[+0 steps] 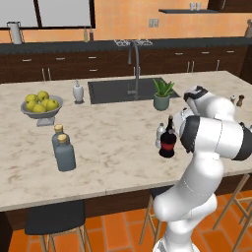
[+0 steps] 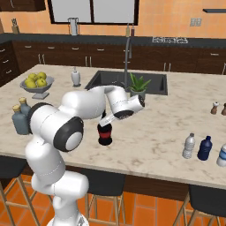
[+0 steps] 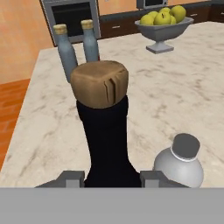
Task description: Move the plastic bottles in the middle to the plastics group, and the glass bottles in the middle to the glass group.
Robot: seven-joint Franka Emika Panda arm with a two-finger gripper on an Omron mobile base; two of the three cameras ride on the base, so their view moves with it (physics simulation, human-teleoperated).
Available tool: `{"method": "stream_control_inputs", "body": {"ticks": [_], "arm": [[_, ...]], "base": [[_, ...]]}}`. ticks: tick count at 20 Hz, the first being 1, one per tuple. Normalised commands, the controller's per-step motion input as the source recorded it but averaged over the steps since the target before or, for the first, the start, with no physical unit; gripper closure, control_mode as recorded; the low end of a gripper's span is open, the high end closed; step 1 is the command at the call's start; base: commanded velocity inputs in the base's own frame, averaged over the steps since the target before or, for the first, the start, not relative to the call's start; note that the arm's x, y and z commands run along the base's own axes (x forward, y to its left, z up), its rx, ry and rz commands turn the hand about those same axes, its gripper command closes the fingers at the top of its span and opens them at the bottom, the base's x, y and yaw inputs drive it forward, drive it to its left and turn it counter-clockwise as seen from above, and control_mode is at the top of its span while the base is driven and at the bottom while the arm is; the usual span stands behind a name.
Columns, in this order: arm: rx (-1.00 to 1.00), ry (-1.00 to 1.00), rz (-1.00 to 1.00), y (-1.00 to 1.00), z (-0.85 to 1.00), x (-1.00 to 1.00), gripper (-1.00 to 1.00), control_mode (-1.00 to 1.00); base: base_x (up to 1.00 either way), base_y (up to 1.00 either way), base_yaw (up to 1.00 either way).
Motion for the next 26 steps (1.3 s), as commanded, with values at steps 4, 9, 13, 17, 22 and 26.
{"method": "stream_control_inputs", "body": {"ticks": [4,9,13,17,22,26], "arm": [[0.00,-0.02,0.00,0.02,0.07,-0.06,1.00,-1.00],[0.01,-0.18,0.02,0.28,0.54,-0.73,1.00,-1.00],[0.00,-0.06,0.09,0.64,0.55,-0.54,1.00,-1.00],[0.00,0.03,0.15,0.97,0.30,-0.03,1.00,-1.00],[0.00,0.05,0.16,1.00,-0.02,0.02,1.00,-1.00],[0.00,0.00,0.13,0.90,-0.12,0.26,1.00,-1.00]], "base": [[0.00,0.00,0.00],[0.00,0.00,0.00],[0.00,0.00,0.00],[0.00,0.00,0.00],[0.00,0.00,0.00],[0.00,0.00,0.00]]}}
